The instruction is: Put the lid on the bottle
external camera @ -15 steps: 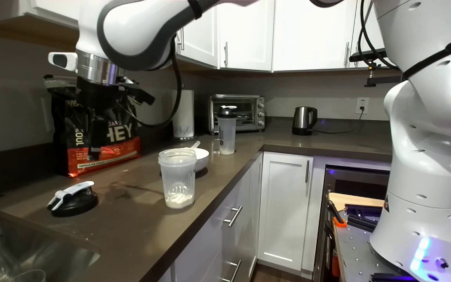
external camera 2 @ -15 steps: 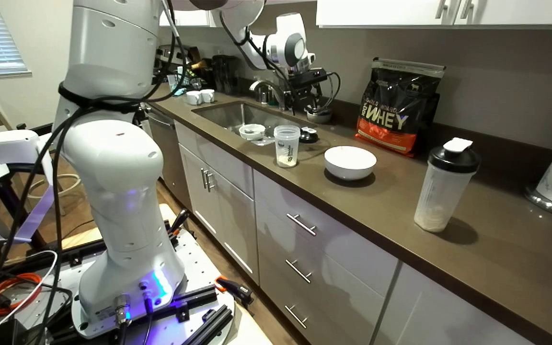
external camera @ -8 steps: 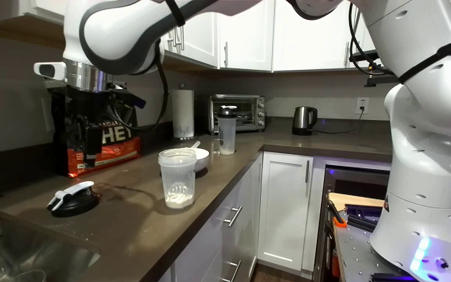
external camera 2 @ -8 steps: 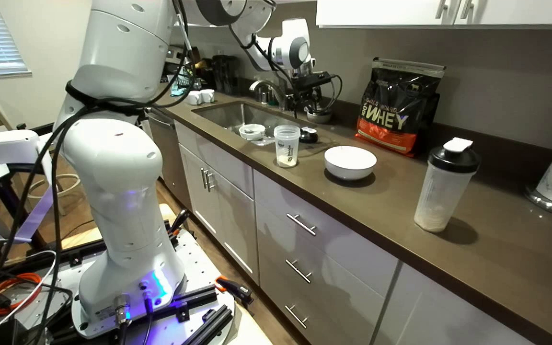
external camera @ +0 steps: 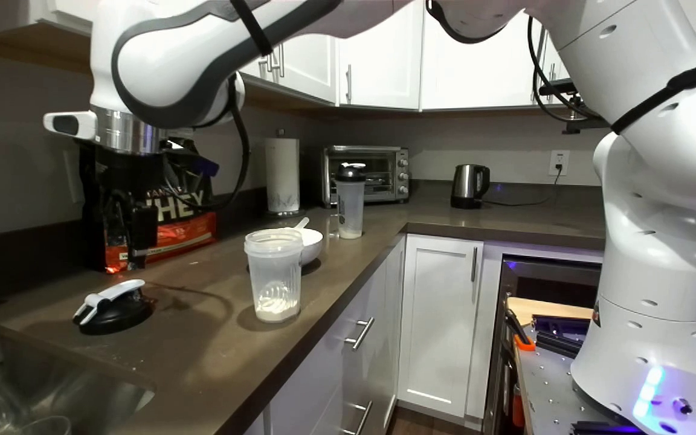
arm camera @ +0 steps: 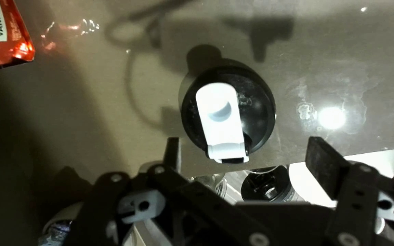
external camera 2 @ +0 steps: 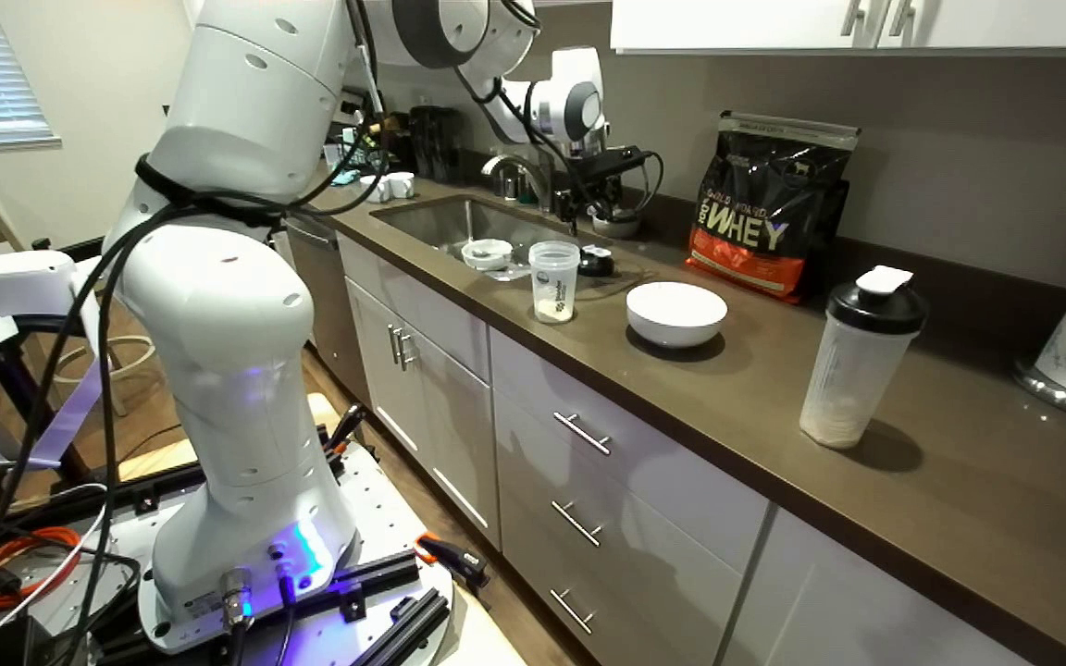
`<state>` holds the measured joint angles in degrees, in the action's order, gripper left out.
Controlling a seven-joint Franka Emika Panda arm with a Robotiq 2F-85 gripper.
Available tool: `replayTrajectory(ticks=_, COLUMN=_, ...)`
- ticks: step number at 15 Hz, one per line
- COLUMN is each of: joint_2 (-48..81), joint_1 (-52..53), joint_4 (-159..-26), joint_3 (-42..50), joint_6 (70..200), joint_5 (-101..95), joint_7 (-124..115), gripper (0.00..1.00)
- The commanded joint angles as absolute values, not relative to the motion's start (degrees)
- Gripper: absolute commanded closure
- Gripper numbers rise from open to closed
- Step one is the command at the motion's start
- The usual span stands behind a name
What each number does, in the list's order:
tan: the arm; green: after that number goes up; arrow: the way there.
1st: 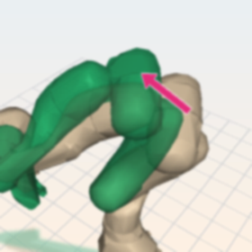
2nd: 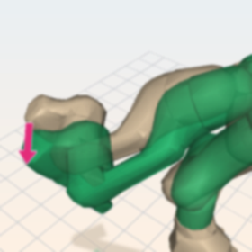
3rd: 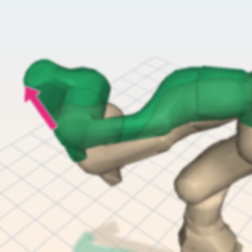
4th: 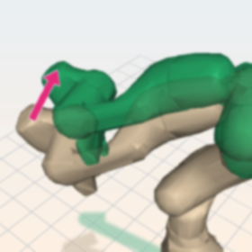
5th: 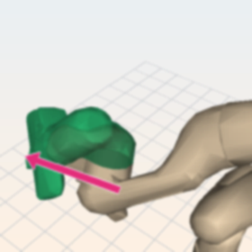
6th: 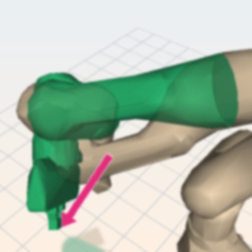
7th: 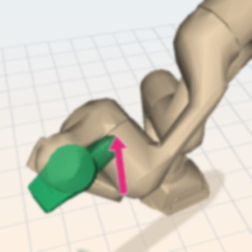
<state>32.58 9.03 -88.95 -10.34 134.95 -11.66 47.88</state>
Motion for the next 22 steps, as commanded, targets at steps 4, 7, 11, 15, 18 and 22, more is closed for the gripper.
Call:
replayTrajectory(ticks=4, joint_2=36.0, joint_1=8.4, joint_4=-85.5, joint_3=-11.5, joint_6=134.0, joint_5=-11.6, joint_7=52.4, gripper=0.05)
replayTrajectory(ticks=7, joint_2=37.0, joint_1=8.4, joint_4=-85.0, joint_3=-11.6, joint_6=133.8, joint_5=-11.6, joint_7=53.0, gripper=0.07)
replayTrajectory(ticks=11, joint_2=37.9, joint_1=9.1, joint_4=-86.1, joint_3=-11.2, joint_6=134.9, joint_5=-12.4, joint_7=52.8, gripper=0.13)
replayTrajectory(ticks=15, joint_2=39.5, joint_1=9.1, joint_4=-83.9, joint_3=-11.0, joint_6=133.4, joint_5=-12.8, joint_7=53.8, gripper=0.15)
replayTrajectory(ticks=18, joint_2=40.3, joint_1=8.9, joint_4=-81.9, joint_3=-10.7, joint_6=132.3, joint_5=-12.8, joint_7=54.8, gripper=0.13)
replayTrajectory(ticks=22, joint_2=40.8, joint_1=9.1, joint_4=-80.3, joint_3=-10.0, joint_6=131.5, joint_5=-12.9, joint_7=55.4, gripper=0.18)
